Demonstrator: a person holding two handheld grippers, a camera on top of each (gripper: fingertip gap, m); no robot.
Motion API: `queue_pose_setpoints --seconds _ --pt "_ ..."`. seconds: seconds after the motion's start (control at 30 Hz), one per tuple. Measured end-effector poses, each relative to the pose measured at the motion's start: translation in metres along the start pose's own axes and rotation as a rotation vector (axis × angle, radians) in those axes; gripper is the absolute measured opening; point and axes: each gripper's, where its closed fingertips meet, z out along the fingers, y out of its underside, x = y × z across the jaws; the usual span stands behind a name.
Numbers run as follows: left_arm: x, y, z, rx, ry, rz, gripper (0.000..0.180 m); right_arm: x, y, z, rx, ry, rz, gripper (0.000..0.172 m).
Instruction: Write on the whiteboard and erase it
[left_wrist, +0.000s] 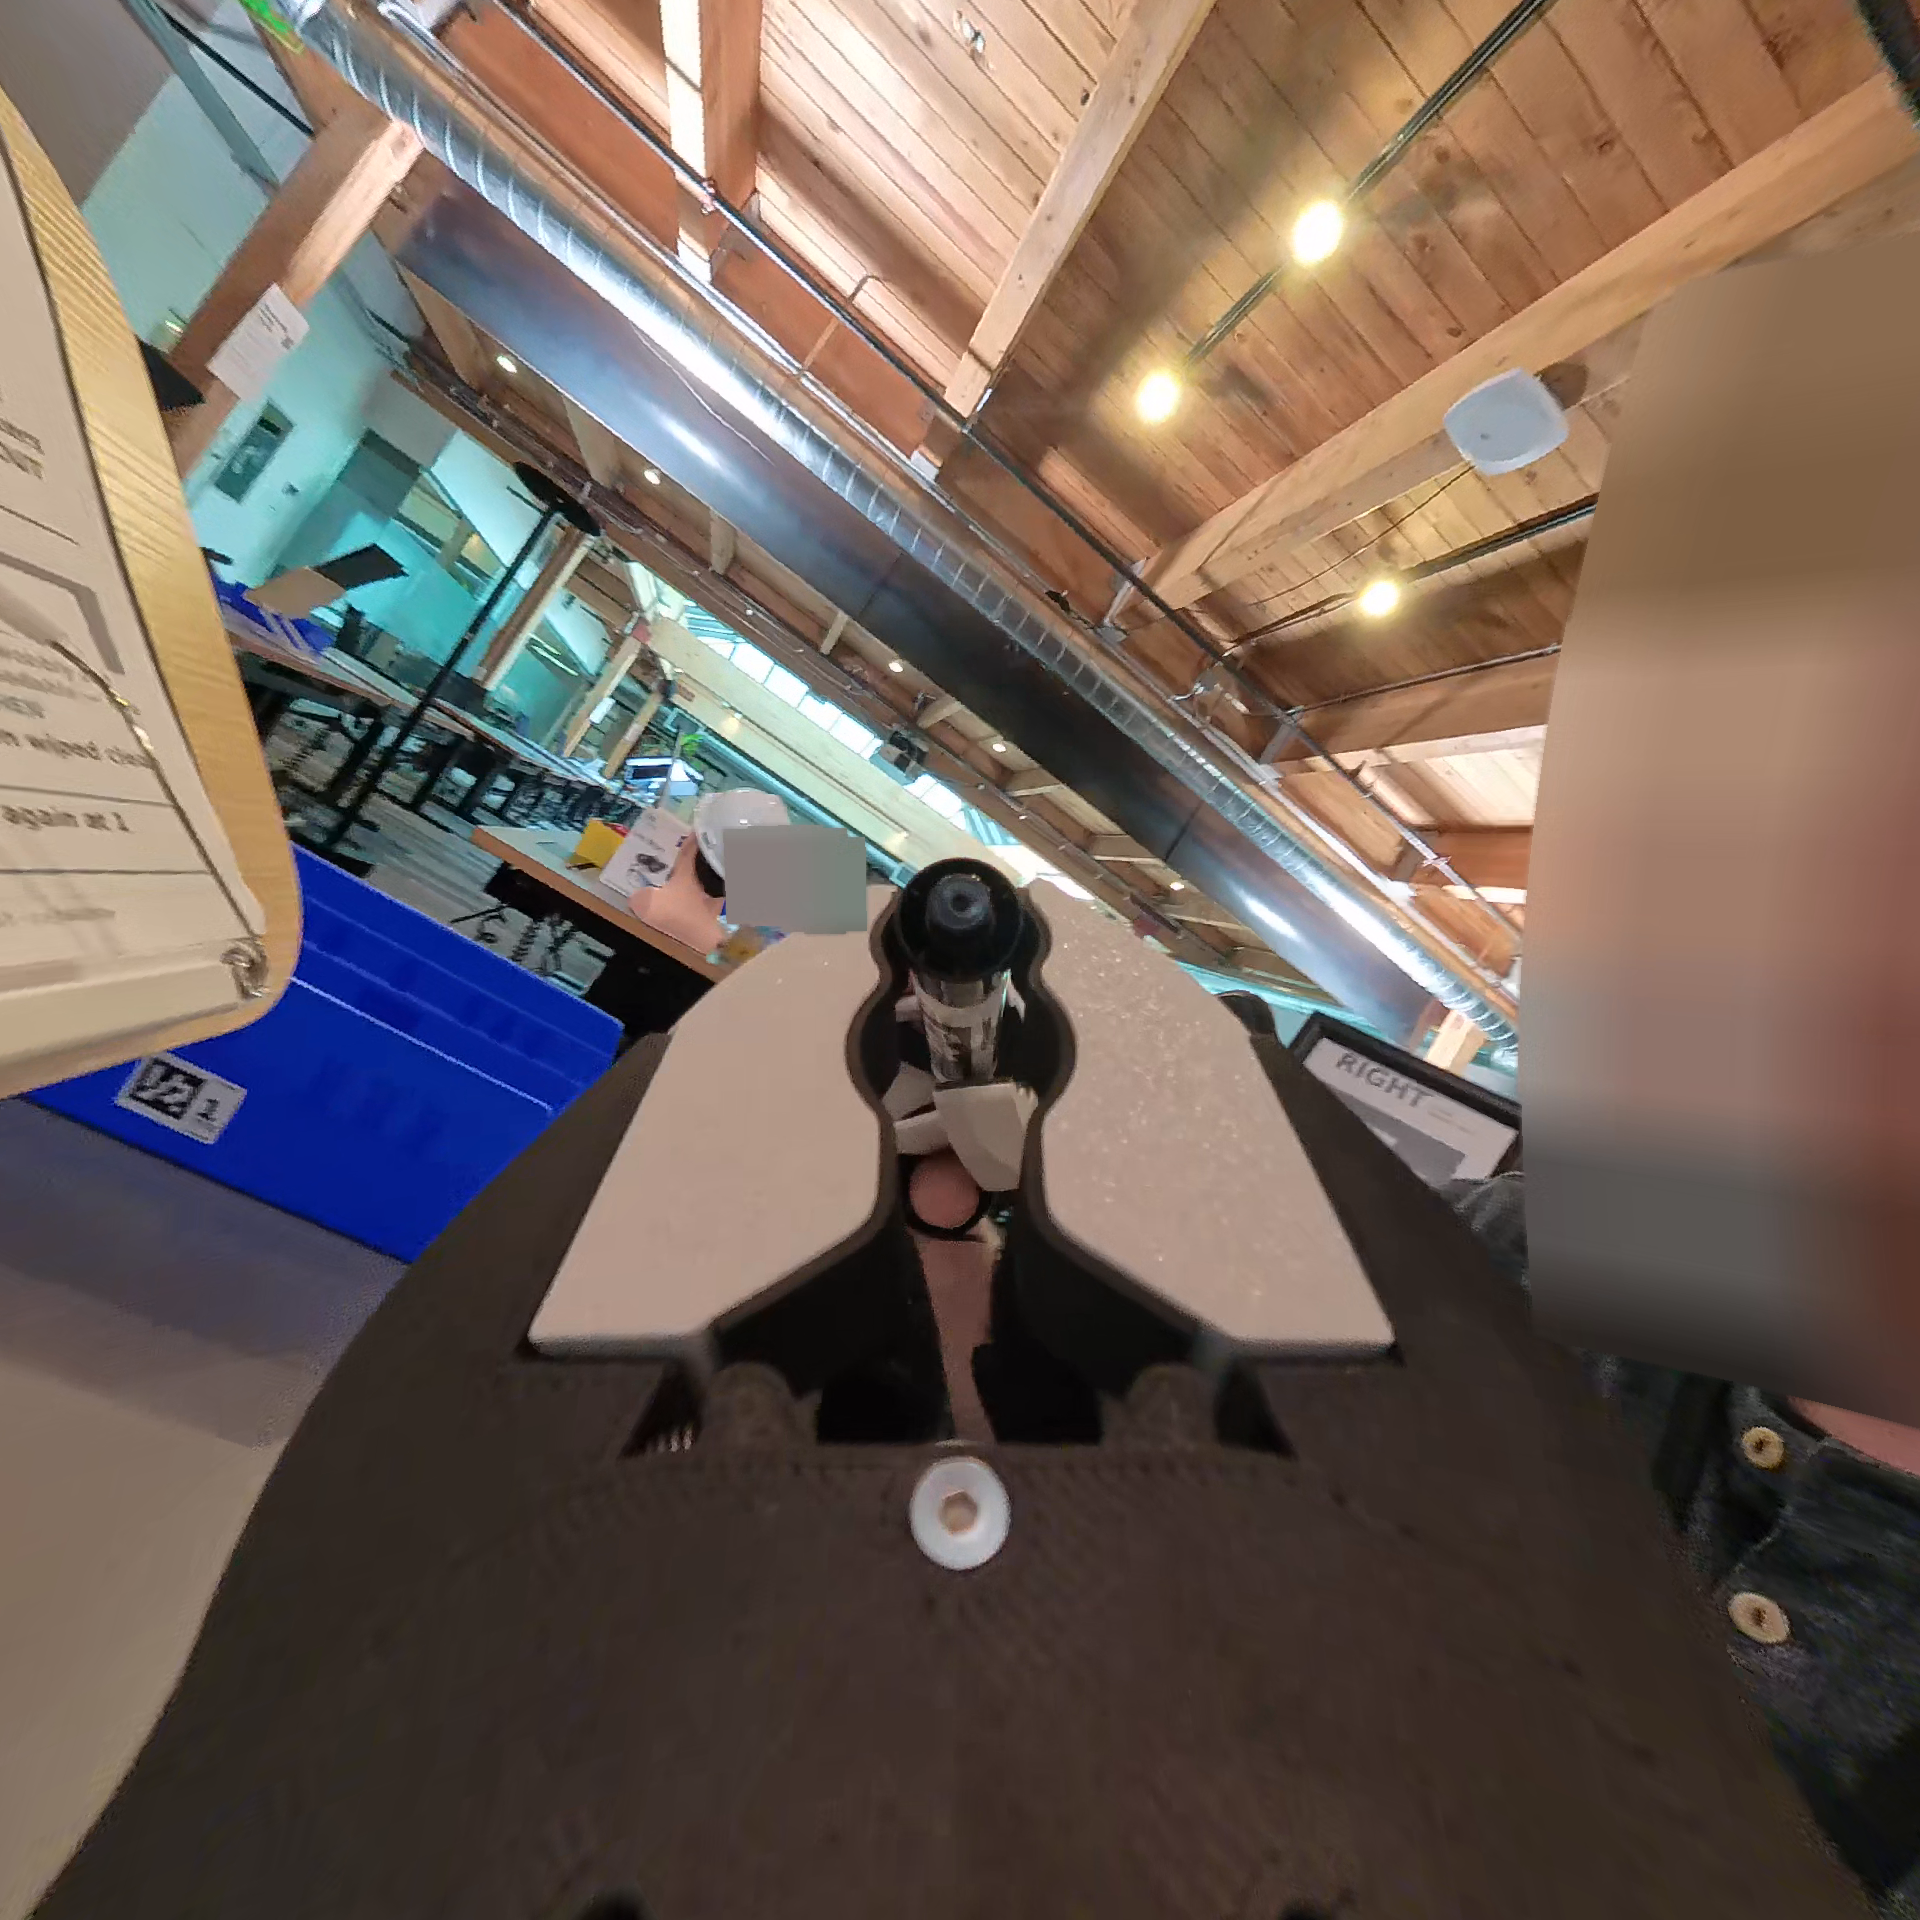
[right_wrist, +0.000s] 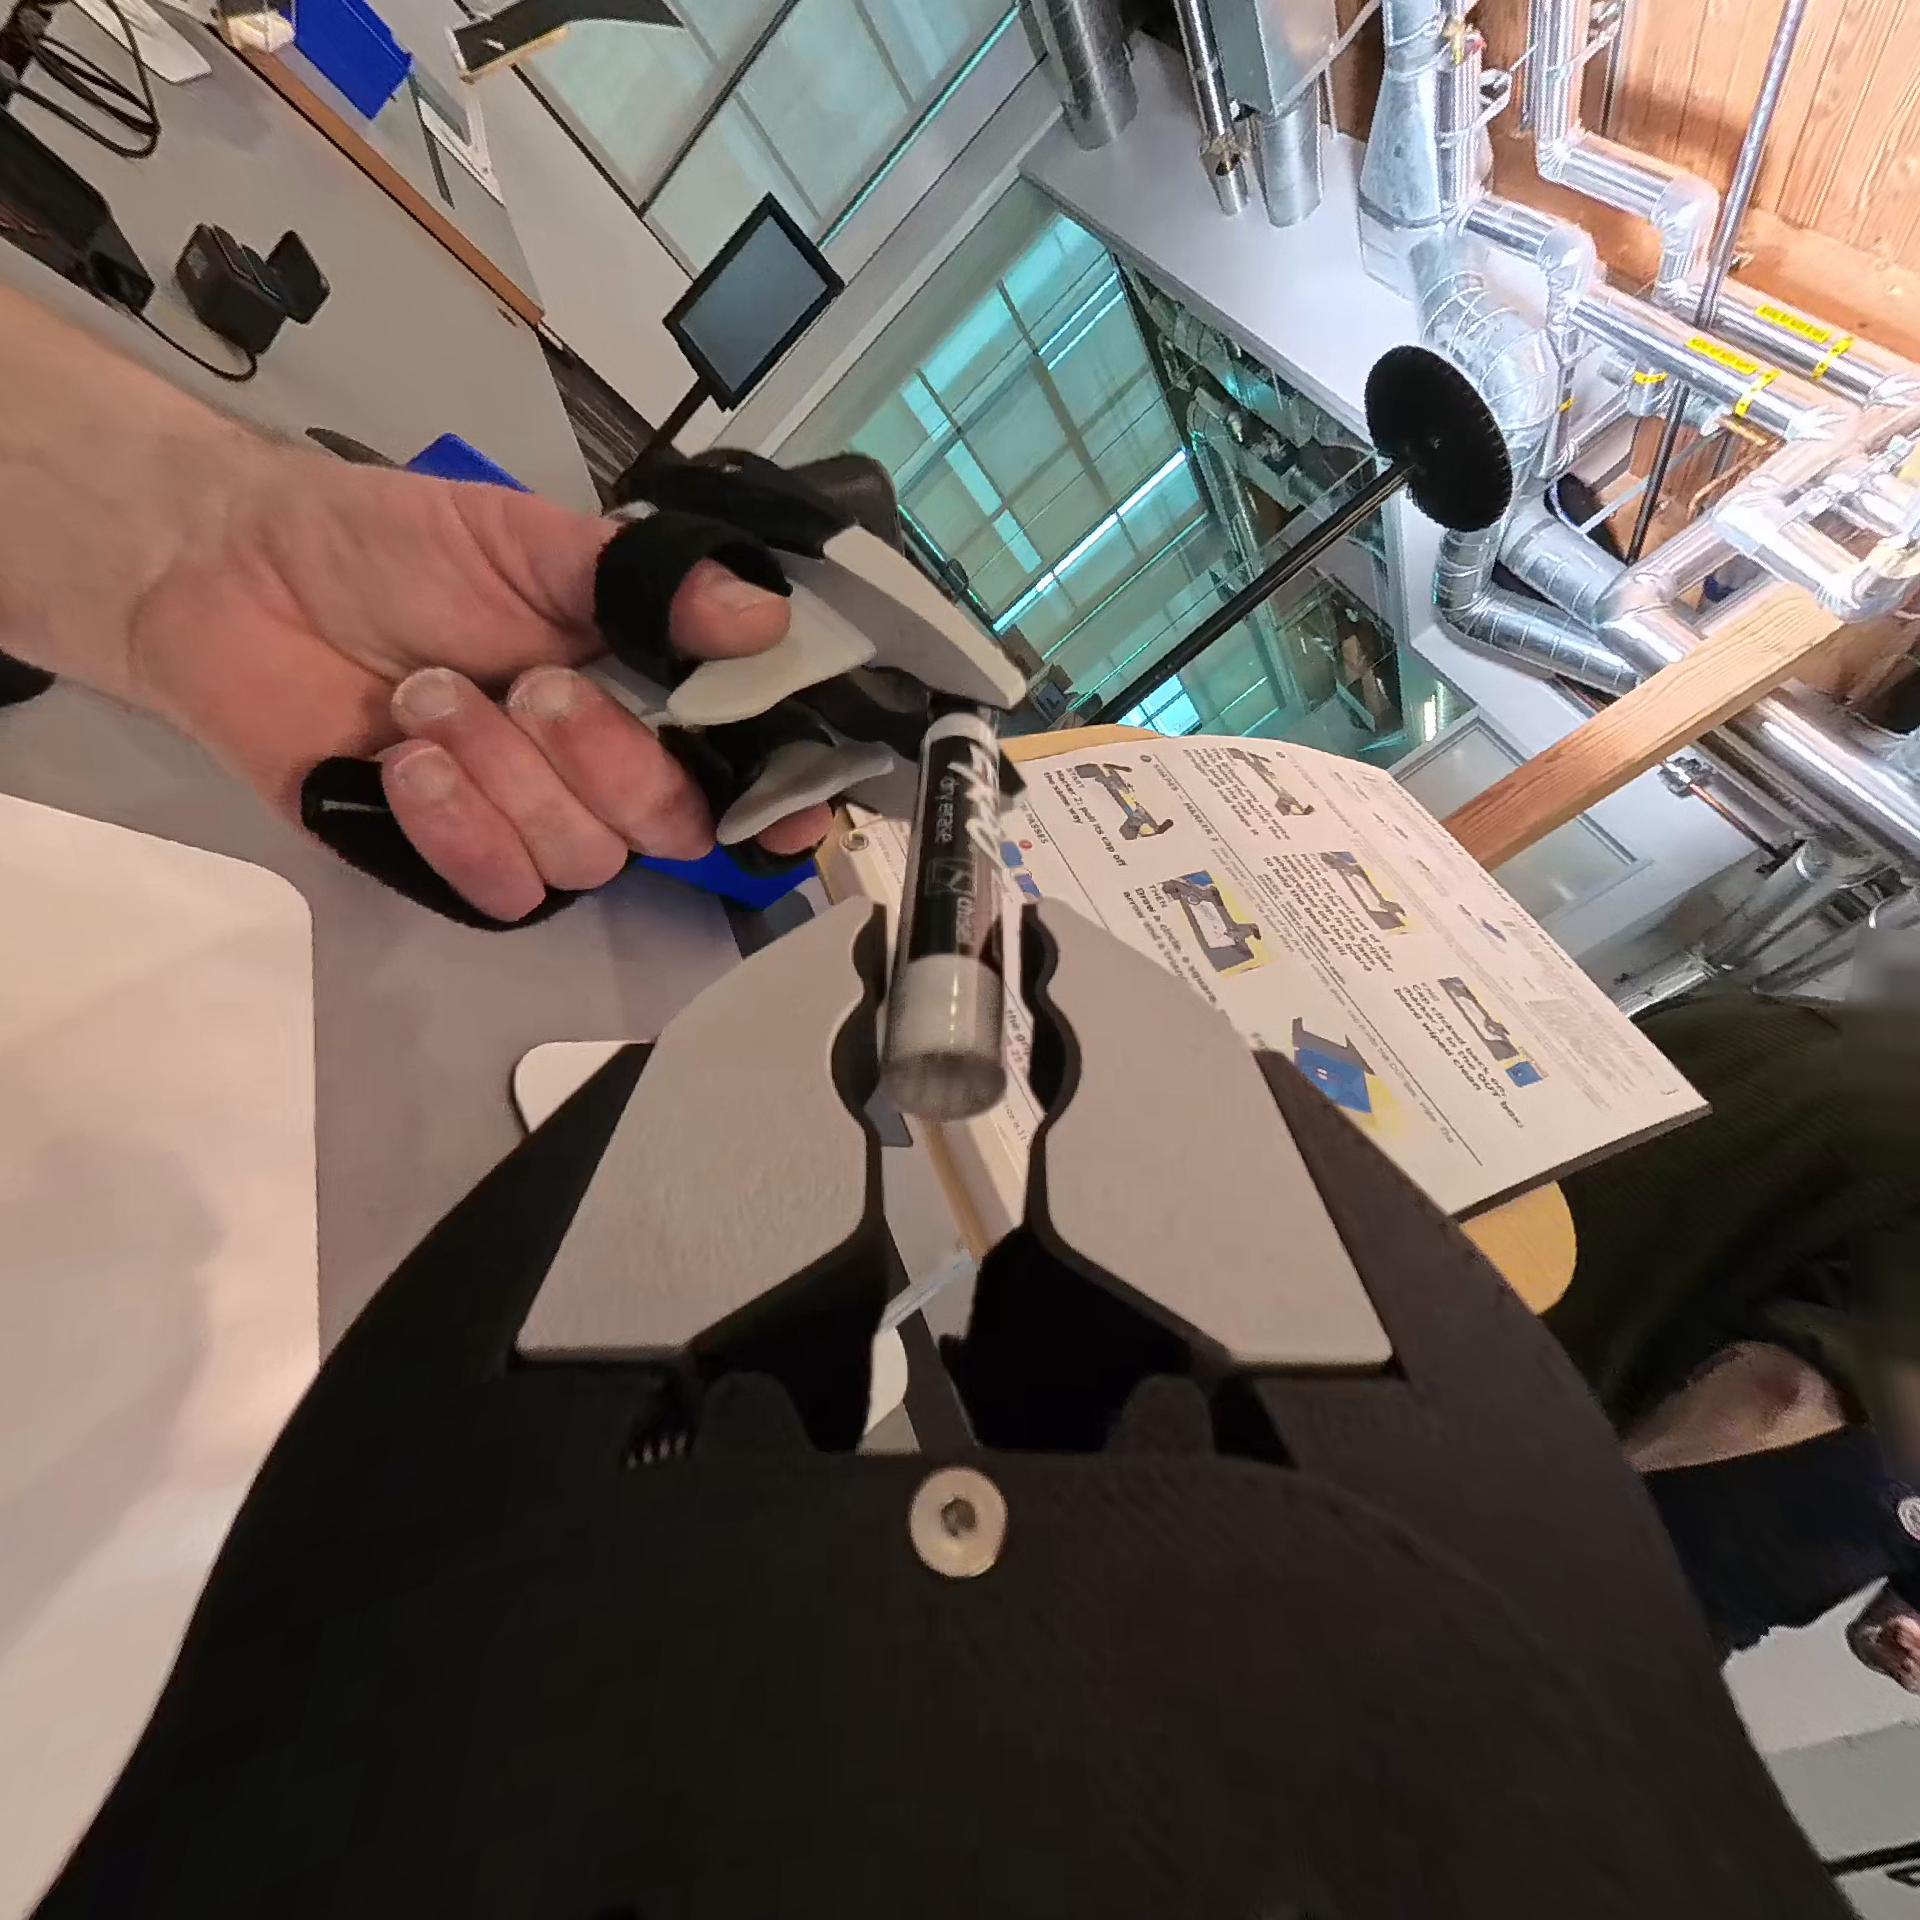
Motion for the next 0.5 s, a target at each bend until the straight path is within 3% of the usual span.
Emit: queue_pose_setpoints --seconds 0.2,0.5 --pt "0.001 0.011 0.005 0.007 0.081 -0.131 0.019 -0.004 -0.005 0.001 0.041 0.012 -0.023 0.026" --pt "-0.005 0.016 0.005 0.018 0.086 -0.181 0.019 -0.006 -0.002 0.001 0.033 0.011 -0.043 0.025"
